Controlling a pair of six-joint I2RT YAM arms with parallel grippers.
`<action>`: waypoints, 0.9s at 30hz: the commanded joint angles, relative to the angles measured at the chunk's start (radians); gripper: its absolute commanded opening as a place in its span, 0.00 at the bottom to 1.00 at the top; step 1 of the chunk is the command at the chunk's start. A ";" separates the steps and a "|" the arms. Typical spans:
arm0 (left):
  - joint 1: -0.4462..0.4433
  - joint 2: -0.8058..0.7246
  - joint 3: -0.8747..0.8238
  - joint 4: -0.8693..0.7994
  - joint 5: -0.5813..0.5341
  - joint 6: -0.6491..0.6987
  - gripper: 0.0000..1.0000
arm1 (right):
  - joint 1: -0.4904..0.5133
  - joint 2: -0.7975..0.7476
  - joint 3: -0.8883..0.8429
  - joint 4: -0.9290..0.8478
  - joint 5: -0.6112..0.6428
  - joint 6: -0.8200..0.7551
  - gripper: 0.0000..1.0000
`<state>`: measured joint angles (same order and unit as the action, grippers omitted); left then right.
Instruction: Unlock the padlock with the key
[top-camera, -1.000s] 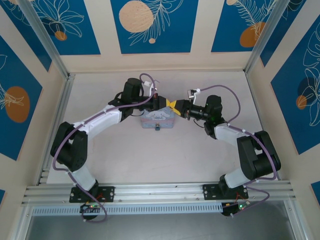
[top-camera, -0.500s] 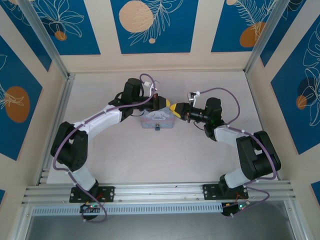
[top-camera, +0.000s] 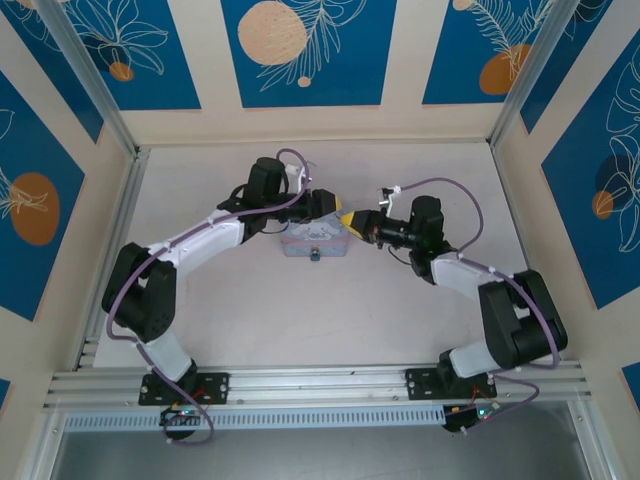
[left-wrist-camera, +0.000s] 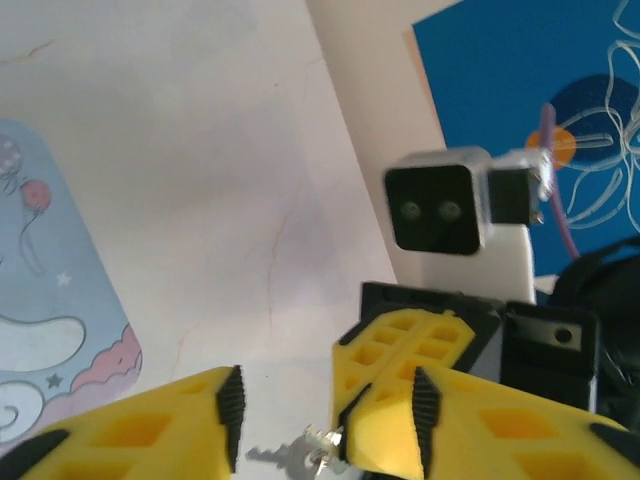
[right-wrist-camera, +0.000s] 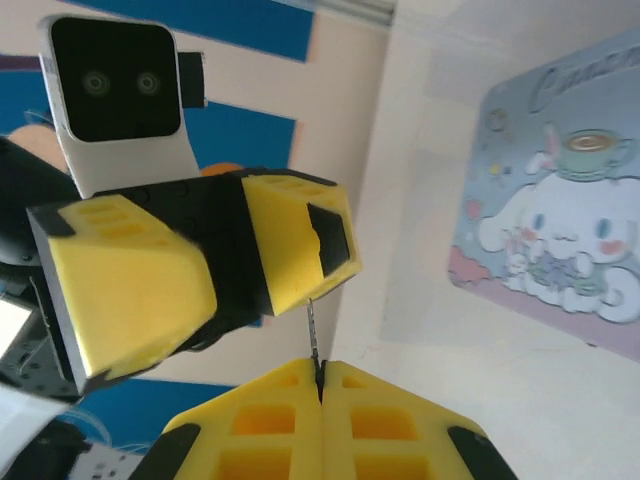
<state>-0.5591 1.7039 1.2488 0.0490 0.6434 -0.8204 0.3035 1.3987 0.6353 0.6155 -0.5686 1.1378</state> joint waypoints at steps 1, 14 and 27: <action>0.013 -0.033 0.006 -0.045 -0.059 -0.078 0.58 | 0.062 -0.139 0.076 -0.436 0.269 -0.297 0.00; 0.024 -0.024 0.045 -0.168 -0.032 -0.352 0.65 | 0.383 -0.245 0.211 -0.714 1.062 -0.804 0.00; -0.008 0.006 0.042 -0.135 -0.037 -0.442 0.60 | 0.472 -0.173 0.237 -0.616 1.105 -0.947 0.00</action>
<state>-0.5560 1.6932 1.2591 -0.0944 0.5941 -1.2343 0.7666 1.2217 0.8452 -0.0570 0.5137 0.2424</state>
